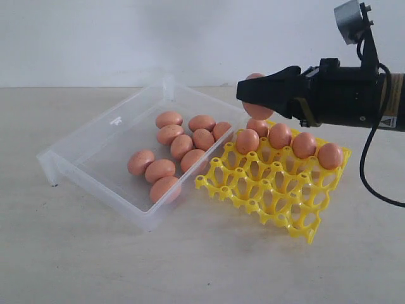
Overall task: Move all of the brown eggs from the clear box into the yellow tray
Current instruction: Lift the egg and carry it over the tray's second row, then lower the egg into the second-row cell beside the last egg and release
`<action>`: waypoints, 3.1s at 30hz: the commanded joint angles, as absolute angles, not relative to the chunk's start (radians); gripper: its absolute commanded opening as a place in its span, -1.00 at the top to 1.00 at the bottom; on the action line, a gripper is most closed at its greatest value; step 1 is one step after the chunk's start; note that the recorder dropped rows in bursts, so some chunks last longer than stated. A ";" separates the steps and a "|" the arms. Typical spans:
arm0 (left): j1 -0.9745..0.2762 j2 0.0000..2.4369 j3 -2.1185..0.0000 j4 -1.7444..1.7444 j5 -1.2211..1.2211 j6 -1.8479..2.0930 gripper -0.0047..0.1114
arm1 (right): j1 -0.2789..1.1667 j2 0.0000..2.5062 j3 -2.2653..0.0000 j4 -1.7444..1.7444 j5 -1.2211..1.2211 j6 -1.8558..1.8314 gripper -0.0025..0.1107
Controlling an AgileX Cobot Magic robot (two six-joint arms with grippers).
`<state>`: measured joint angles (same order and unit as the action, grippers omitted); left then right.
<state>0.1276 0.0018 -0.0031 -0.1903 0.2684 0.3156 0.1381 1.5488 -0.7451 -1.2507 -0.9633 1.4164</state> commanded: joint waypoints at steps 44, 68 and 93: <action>0.127 0.000 0.000 -0.194 0.261 0.306 0.99 | 0.129 1.883 -0.880 -1.208 -0.617 0.847 0.96; 0.127 0.000 0.000 -0.194 0.259 0.306 0.99 | 0.129 1.931 -0.880 -1.040 -0.664 0.716 0.96; 0.127 0.000 0.000 -0.194 0.260 0.306 0.99 | 0.129 1.931 -0.880 -1.065 -0.659 0.722 -0.08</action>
